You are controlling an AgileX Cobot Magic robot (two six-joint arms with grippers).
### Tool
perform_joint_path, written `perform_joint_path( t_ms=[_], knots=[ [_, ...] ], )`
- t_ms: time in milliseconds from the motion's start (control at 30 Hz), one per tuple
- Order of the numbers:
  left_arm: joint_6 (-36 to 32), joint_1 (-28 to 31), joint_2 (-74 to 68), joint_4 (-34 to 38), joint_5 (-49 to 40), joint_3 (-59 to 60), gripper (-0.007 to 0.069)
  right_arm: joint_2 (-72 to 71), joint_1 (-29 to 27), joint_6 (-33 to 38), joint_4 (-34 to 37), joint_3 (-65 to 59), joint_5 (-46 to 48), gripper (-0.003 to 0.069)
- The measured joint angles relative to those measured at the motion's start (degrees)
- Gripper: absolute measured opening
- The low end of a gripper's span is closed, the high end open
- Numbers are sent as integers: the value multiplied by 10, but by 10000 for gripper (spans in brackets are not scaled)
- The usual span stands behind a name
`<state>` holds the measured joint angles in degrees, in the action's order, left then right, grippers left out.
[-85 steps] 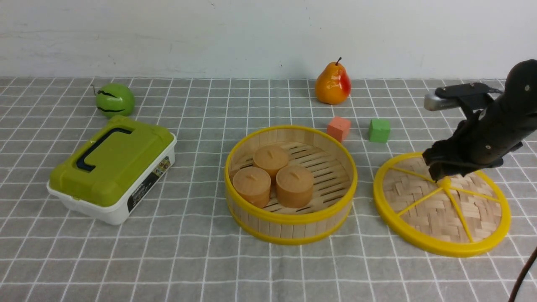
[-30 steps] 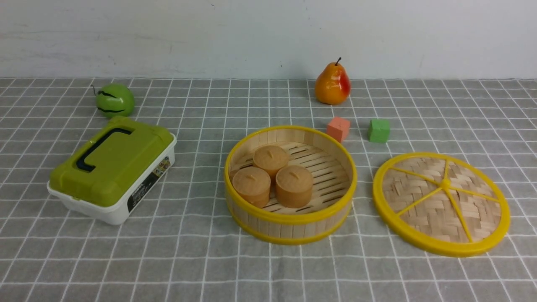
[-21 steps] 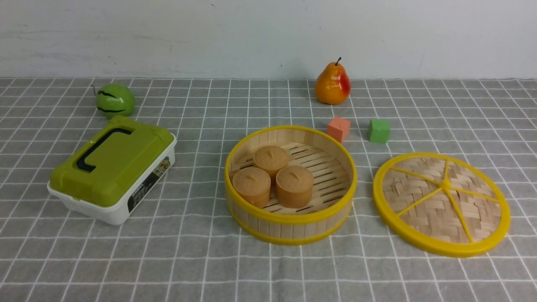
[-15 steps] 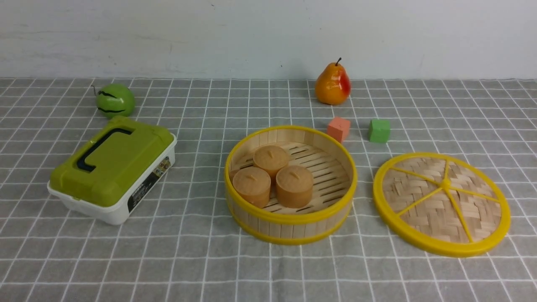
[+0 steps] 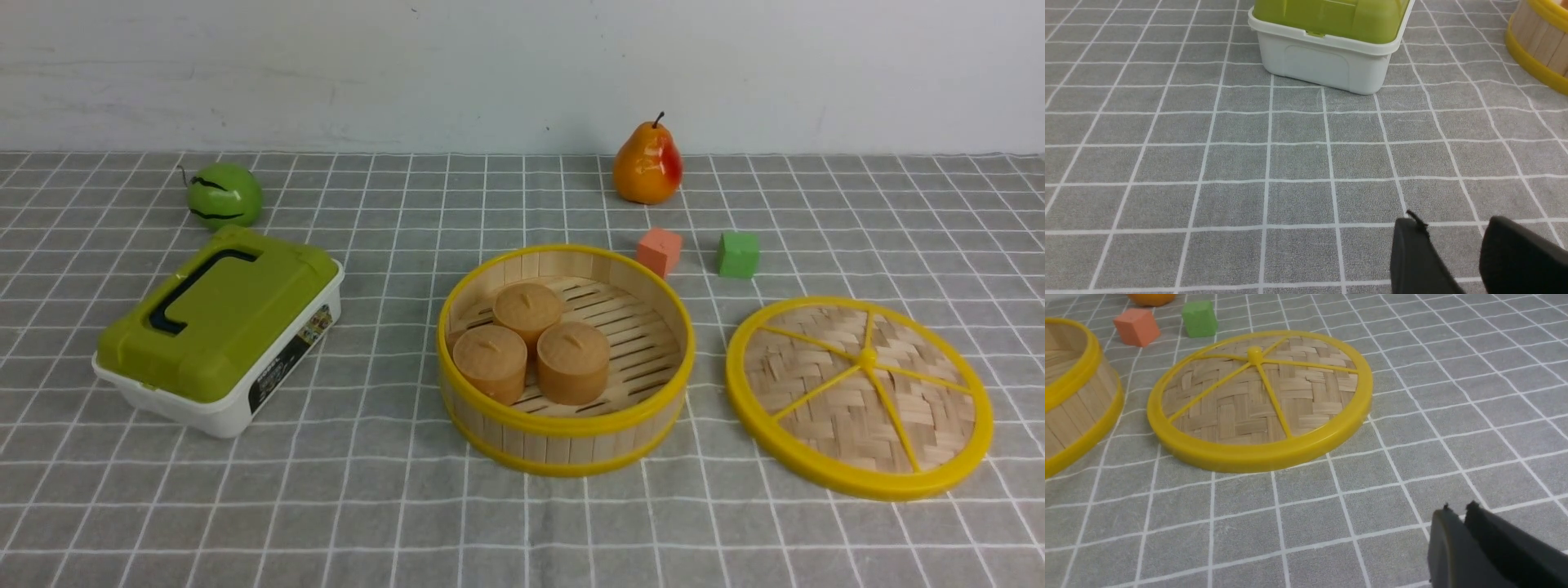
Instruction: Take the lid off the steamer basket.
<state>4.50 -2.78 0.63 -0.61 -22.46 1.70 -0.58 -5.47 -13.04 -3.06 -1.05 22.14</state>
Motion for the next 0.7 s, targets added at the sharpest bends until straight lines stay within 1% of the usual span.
perform_joint_path(
  t_ms=[133, 200, 700],
  knots=[
    [0, 0, 0, 0, 0, 0, 239, 0, 25, 0, 0, 0, 0, 34],
    [0, 0, 0, 0, 0, 0, 239, 0, 29, 0, 0, 0, 1, 36],
    [0, 0, 0, 0, 0, 0, 239, 0, 32, 0, 0, 0, 2, 46]
  ],
)
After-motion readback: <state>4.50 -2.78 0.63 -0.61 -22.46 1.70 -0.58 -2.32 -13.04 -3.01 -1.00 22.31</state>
